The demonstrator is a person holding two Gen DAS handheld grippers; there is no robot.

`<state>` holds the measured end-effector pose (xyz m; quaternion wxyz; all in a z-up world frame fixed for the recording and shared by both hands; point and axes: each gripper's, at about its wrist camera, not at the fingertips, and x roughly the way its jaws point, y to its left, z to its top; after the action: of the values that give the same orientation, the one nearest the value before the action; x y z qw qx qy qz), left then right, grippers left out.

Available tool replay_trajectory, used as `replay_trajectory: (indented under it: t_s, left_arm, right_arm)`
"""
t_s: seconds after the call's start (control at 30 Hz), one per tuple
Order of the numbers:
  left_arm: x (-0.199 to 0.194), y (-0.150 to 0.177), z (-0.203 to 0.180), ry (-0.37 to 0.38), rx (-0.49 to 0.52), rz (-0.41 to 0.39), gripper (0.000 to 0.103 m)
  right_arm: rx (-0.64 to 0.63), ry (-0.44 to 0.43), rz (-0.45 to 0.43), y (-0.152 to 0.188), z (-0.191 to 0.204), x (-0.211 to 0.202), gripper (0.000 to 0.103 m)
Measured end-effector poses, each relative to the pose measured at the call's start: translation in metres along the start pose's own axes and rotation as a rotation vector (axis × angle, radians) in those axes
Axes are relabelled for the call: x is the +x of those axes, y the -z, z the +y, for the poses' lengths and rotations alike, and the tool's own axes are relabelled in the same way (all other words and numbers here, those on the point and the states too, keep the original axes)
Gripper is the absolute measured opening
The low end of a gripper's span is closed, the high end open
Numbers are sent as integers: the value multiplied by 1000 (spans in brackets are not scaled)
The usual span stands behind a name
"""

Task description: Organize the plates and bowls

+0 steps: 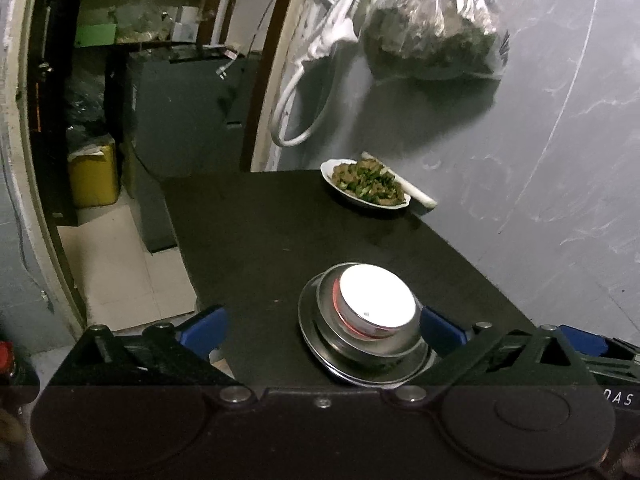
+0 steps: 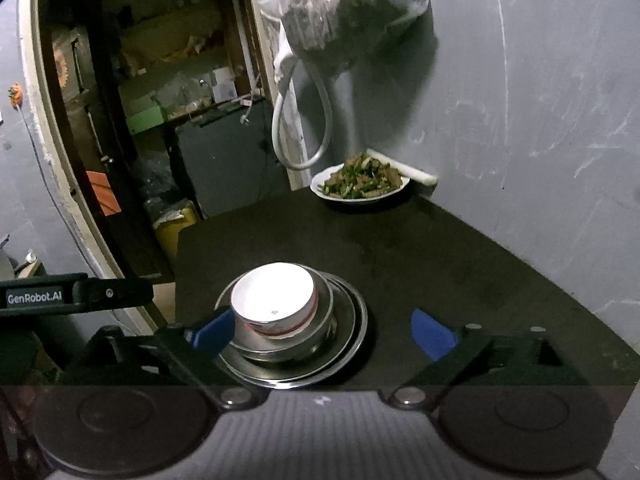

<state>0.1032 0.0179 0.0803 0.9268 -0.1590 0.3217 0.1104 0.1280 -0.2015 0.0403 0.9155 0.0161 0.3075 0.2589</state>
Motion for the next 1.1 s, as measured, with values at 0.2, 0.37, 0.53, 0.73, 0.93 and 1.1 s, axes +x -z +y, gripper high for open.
replay_trajectory:
  t_s: [0.2, 0.37, 0.53, 0.73, 0.93, 1.1]
  left_arm:
    - [-20, 9, -8, -11, 32, -29, 102]
    - [-29, 18, -10, -11, 61, -45, 102]
    - [-37, 26, -7, 1, 75, -52, 102]
    - [-53, 37, -4, 13, 120, -63, 102]
    - [-71, 51, 10, 19, 150, -64, 102]
    - [-85, 67, 24, 35, 177, -65, 102]
  right_arm:
    - [4, 5, -38, 6, -4, -23, 103]
    - [-10, 33, -49, 13, -6, -37, 103]
    - [1, 71, -65, 22, -7, -50, 103]
    - [23, 117, -81, 36, 1, -66, 103]
    - [62, 160, -98, 55, 17, -84, 103]
    - [80, 189, -107, 75, 34, -95, 103]
